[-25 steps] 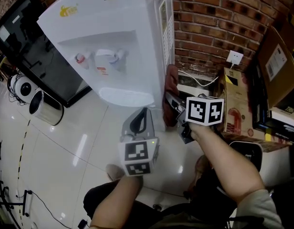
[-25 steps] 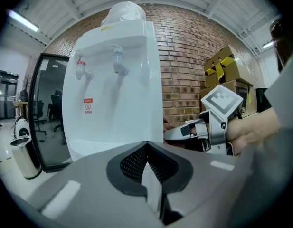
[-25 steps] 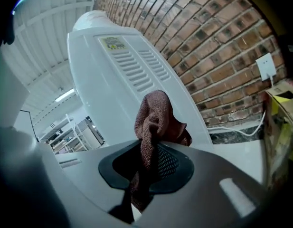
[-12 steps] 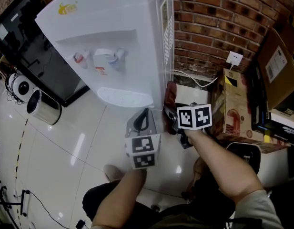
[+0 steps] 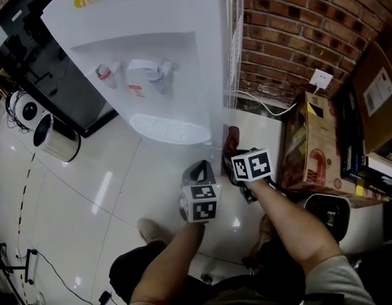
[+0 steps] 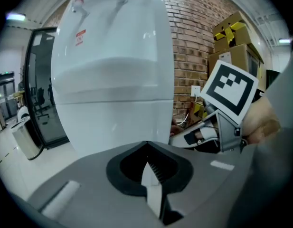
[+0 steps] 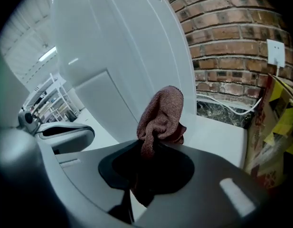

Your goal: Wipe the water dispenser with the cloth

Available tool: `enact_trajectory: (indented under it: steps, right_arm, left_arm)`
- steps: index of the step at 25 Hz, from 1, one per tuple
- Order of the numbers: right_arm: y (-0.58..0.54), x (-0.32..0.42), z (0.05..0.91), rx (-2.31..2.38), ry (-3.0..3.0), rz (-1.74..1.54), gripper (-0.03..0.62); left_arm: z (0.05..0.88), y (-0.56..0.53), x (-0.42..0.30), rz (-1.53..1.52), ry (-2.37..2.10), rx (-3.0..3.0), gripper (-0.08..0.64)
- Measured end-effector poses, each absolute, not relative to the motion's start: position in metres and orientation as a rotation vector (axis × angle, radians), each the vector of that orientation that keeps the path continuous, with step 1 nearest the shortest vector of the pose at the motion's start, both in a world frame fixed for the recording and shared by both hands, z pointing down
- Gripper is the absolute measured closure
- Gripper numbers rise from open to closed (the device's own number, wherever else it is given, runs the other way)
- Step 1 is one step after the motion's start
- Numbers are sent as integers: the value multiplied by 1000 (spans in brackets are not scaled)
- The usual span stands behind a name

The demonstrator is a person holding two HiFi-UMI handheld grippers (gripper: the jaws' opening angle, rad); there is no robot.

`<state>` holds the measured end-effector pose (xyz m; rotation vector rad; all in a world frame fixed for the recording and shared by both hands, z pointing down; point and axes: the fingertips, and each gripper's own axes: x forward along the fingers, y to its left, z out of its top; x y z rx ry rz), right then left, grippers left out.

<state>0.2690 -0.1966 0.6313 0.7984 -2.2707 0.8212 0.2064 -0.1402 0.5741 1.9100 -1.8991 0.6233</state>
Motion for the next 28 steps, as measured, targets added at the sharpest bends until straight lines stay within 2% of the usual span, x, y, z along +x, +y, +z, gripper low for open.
enact_trajectory:
  steps: [6, 12, 15, 20, 24, 28]
  right_arm:
    - [-188, 268, 681, 682, -2153, 718, 520]
    - [-192, 268, 728, 686, -2062, 790, 522]
    - [-188, 270, 758, 745, -2034, 895, 522]
    - [-170, 271, 798, 895, -2021, 1260, 523]
    - [-168, 273, 795, 923, -2029, 1216, 523]
    - [-194, 300, 755, 1078, -2090, 1173, 523]
  left_arm:
    - [614, -141, 193, 646, -1838, 1813, 560]
    - [635, -140, 201, 709, -1757, 1841, 560]
    - [636, -137, 195, 714, -1742, 1829, 560]
    - [641, -129, 184, 708, -1746, 1776, 560]
    - [633, -134, 188, 690, -1758, 1794, 560]
    - [608, -135, 201, 632, -1773, 1834, 560]
